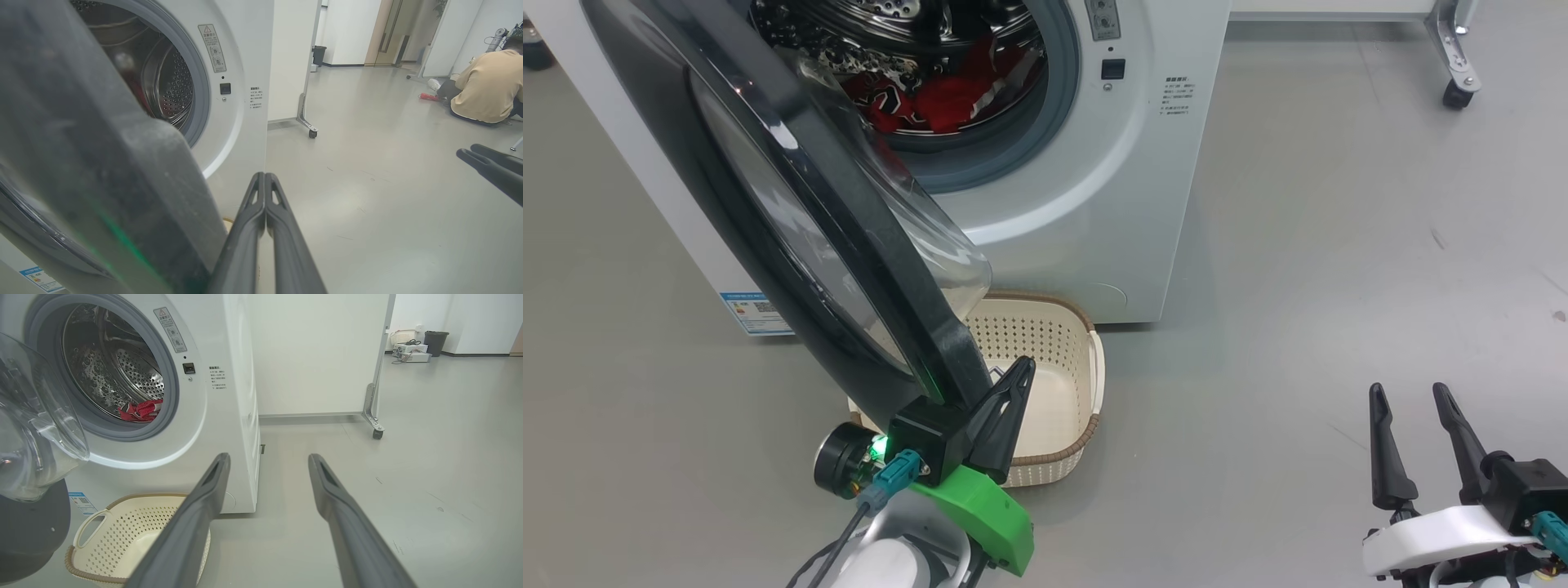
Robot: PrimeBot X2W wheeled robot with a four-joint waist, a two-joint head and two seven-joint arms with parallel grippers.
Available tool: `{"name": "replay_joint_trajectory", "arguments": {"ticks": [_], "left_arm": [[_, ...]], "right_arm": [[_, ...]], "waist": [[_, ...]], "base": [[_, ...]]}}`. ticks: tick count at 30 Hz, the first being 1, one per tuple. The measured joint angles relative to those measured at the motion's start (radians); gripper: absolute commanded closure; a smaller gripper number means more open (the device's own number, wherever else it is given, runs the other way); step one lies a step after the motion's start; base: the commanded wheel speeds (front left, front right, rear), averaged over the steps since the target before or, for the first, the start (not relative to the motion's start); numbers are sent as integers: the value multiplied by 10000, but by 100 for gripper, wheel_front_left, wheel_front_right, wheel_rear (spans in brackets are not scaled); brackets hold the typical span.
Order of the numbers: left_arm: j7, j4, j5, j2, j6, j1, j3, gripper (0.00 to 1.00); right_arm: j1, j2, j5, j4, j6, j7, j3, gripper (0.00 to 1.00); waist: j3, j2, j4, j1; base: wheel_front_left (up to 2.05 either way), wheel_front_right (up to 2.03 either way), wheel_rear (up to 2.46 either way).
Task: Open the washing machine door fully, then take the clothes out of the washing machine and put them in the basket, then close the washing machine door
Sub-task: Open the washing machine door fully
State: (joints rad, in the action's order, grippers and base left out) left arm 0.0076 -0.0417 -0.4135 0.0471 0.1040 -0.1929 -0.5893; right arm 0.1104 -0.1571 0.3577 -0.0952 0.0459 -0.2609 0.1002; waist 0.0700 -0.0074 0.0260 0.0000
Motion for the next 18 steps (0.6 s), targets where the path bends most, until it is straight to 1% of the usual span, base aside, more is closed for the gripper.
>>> {"name": "replay_joint_trajectory", "arguments": {"ticks": [9, 18], "left_arm": [[-19, -77, 38, -107, 0, 1, -50, 100], [-305, 163, 213, -232, 0, 238, -27, 100]], "right_arm": [[-13, 17, -63, 50, -38, 0, -157, 0], [-17, 13, -115, 86, -98, 0, -347, 0]], "waist": [[148, 0, 272, 0], [367, 0, 689, 0]], "base": [[0, 0, 0], [0, 0, 0]]}}
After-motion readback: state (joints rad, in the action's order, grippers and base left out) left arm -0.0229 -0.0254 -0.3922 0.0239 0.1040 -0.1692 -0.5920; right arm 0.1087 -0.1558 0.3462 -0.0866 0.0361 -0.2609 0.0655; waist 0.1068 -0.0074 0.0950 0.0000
